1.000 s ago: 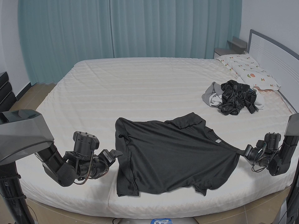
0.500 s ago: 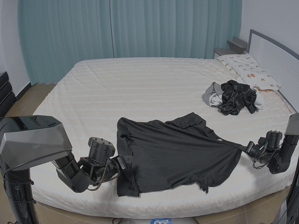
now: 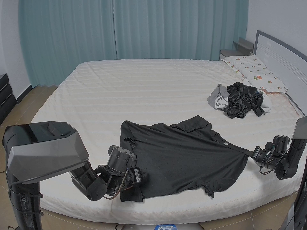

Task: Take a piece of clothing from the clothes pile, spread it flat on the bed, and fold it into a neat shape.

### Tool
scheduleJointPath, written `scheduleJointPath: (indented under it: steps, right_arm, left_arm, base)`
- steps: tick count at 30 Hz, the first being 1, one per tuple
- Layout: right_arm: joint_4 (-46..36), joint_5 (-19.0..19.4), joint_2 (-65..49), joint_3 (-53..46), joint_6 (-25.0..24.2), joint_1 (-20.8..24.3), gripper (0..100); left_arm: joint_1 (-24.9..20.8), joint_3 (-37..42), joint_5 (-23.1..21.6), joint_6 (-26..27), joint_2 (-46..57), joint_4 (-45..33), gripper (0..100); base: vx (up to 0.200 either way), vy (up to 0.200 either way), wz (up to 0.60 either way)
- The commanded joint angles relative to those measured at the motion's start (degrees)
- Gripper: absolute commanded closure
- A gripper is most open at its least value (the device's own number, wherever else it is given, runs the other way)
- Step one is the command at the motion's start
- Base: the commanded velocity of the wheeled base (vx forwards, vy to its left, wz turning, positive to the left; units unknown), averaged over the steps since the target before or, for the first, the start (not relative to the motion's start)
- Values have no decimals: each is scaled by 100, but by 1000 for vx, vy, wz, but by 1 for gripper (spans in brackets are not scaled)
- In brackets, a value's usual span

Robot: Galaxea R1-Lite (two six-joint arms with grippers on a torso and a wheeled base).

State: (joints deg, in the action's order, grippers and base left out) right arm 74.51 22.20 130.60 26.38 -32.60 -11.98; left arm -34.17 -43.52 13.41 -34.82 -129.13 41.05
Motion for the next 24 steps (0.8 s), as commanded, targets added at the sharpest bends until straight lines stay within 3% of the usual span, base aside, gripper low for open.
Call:
scheduleJointPath:
  steps: [1, 2, 3, 11, 24]
  right_arm:
    - [2, 4, 18, -19, -1, -6, 100]
    - [2, 4, 18, -19, -1, -6, 100]
    - [2, 4, 18, -19, -1, 3, 100]
    - [2, 4, 27, -36, -1, 3, 100]
    - [11, -5, 45, -28, -1, 3, 100]
  left_arm:
    - [-37, 45, 56, 71, -147, -9, 0]
    - [-37, 45, 56, 71, -147, -9, 0]
    - [-37, 89, 65, 133, -147, -18, 100]
    - [60, 177, 373, 256, -94, -237, 100]
    - [1123, 1012, 144, 195, 653, -149, 100]
  base:
    - [0, 0, 0]
    - [0, 0, 0]
    - [0, 0, 0]
    - [0, 0, 0]
    - [0, 0, 0]
